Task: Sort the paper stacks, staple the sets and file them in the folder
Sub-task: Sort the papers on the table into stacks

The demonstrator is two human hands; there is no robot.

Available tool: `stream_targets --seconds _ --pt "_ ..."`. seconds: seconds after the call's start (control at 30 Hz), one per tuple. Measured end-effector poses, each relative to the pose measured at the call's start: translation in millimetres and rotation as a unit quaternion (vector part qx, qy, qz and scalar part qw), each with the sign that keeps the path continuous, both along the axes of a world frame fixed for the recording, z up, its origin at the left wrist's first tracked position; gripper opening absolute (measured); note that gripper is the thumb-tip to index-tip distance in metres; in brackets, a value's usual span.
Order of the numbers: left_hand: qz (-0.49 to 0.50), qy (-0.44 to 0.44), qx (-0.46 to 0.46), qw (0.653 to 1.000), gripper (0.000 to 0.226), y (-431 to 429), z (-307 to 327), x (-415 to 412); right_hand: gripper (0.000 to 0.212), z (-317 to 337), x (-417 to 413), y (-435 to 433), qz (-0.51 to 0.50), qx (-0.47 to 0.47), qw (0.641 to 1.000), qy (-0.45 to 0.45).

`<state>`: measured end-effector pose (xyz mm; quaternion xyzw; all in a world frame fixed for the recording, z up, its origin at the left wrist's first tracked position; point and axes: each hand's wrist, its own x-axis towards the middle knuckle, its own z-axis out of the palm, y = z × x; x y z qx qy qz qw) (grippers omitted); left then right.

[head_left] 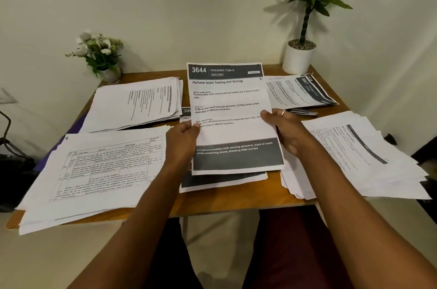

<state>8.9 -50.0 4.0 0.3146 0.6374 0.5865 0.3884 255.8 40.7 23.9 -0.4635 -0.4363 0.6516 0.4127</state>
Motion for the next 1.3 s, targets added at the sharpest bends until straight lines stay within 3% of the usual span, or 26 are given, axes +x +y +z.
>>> stream_targets --seconds 0.13,0.27,0.33,0.4,0.5,0.63,0.7,0.87,0.93,1.03,1.13,1.2,1.3 --pt "-0.006 -0.028 -0.002 1.0 0.019 1 4 2 0.022 6 7 1 0.035 0.006 0.997 -0.062" --pt "-0.047 -0.032 -0.015 0.998 0.017 -1 10 5 0.012 11 18 9 -0.052 -0.018 0.994 -0.093" --pt "-0.076 0.008 -0.034 0.997 0.028 -2 6 6 0.016 6 23 18 -0.119 -0.054 0.99 -0.055" --pt "-0.136 0.129 -0.051 0.981 0.042 -6 0 9 0.013 3 28 25 -0.185 -0.081 0.979 -0.008" --pt "-0.261 0.322 -0.075 0.907 0.064 -15 -3 20 0.008 1 32 34 -0.242 -0.089 0.966 0.006" --pt "-0.39 0.509 -0.131 0.756 0.097 -30 -6 46 0.004 2 30 39 -0.271 -0.092 0.958 -0.02" --pt "-0.387 0.548 -0.138 0.728 0.096 -35 -9 56 0.009 4 27 39 -0.277 -0.078 0.958 -0.01" --pt "-0.363 0.605 -0.1 0.702 0.057 -36 -5 68 0.025 5 22 33 -0.293 -0.051 0.955 0.01" --pt "-0.383 0.594 -0.097 0.701 0.046 -35 -1 70 0.032 4 17 26 -0.311 -0.027 0.949 -0.046" --pt "-0.363 0.57 -0.1 0.73 0.037 -31 2 70 0.038 1 5 10 -0.291 0.038 0.948 -0.126" --pt "-0.289 0.56 -0.096 0.77 0.033 -30 2 66 0.017 -5 -9 -2 -0.161 0.038 0.964 -0.21" --pt "-0.258 0.548 -0.093 0.79 0.034 -29 1 64 0.005 -5 -17 -9 -0.072 0.023 0.951 -0.3" --pt "-0.235 0.496 -0.087 0.831 0.032 -30 2 64 0.017 -4 -24 -14 -0.022 0.014 0.932 -0.363"
